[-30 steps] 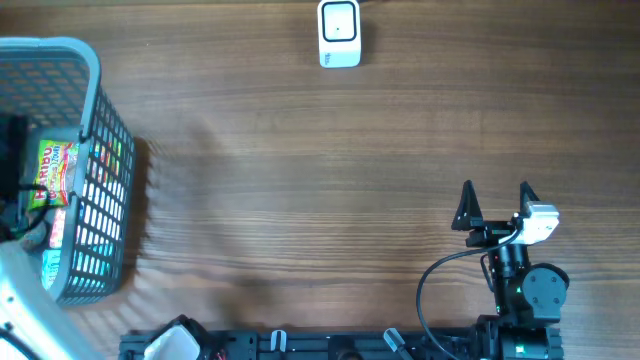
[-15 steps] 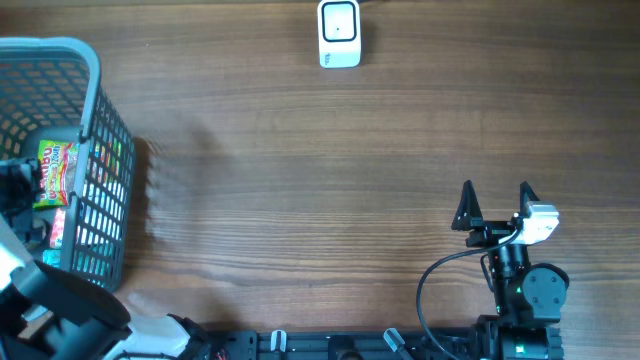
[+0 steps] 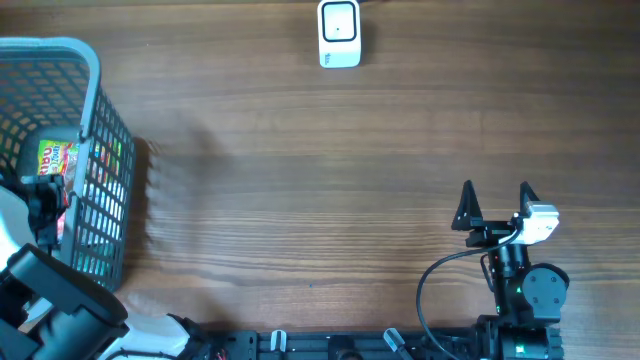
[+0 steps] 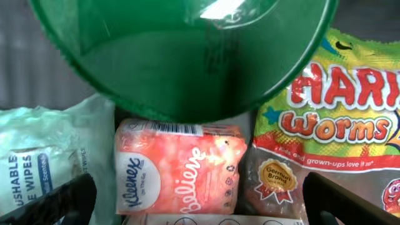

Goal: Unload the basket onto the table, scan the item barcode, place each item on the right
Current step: 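Reach the left gripper into the basket and grasp the red Kleenex pack, then carry the Kleenex pack with the left gripper and place it on the table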

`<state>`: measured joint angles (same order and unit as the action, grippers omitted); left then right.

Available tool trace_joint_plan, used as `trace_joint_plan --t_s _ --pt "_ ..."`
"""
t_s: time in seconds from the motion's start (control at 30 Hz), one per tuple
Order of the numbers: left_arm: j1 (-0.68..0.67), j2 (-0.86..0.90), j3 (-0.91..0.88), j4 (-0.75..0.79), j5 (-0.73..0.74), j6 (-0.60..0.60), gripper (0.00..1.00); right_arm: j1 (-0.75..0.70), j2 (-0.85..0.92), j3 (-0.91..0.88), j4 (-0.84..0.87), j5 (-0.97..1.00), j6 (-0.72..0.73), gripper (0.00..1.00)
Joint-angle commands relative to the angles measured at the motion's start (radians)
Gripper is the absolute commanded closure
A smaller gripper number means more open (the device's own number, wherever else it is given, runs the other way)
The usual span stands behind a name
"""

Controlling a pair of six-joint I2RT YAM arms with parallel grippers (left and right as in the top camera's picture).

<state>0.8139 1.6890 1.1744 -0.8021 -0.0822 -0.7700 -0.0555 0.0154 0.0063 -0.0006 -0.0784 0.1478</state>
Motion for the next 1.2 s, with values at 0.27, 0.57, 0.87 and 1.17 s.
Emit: trace_joint_plan --t_s 0.27,0.57,0.87,1.17 --pt "-0.048 0.062 -0.011 0.024 -0.024 0.03 0.04 0.004 -0.006 -0.001 0.003 -0.009 -0.011 0.0" --pt "-0.079 0.101 -0.011 -0.006 -0.17 0.029 0.31 0.004 -0.006 -0.001 0.003 -0.009 -0.01 0.0" --pt "-0.079 0.101 -0.013 -0.01 -0.178 0.029 0.91 0.004 -0.006 -0.001 0.003 -0.009 -0.01 0.0" --pt "-0.079 0.025 0.105 -0.065 -0.18 0.029 0.96 0.004 -0.006 -0.001 0.003 -0.009 -0.011 0.0"
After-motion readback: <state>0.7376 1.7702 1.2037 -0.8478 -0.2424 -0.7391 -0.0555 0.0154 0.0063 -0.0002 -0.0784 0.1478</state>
